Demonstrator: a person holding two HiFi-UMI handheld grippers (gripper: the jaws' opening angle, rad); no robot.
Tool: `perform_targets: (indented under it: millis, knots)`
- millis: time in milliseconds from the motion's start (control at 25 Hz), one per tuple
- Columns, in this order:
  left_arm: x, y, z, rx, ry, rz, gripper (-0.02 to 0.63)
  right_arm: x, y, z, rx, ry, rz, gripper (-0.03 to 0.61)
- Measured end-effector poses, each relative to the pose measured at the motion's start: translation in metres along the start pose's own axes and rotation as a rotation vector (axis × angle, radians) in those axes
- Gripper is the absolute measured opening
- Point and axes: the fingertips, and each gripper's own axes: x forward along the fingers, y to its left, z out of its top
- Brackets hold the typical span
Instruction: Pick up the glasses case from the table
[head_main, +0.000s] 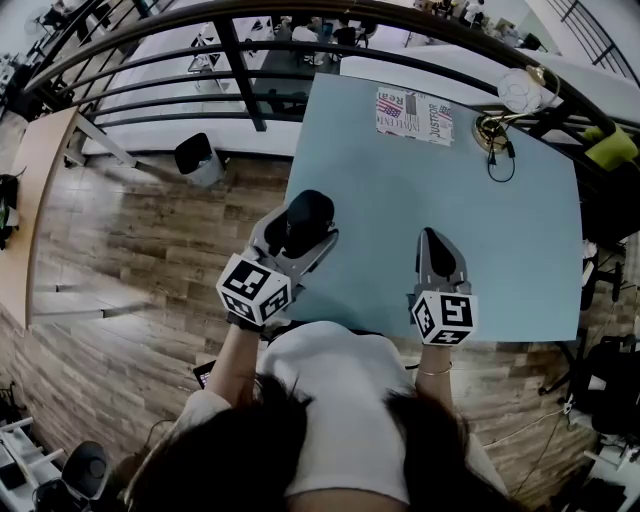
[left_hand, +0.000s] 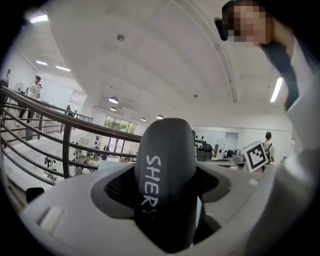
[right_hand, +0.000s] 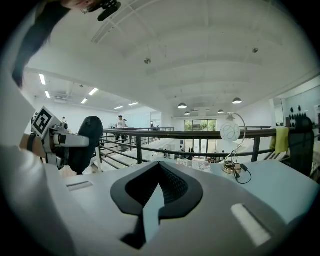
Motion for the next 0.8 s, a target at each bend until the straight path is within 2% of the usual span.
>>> perform_targets:
  millis: [800]
  knots:
    - [0.0004,0.0045,-0.0052,0.009,0.012,0.009,0.393,0.0006,0.0005,-0.0104,0.026,0.021,0.002,0.002]
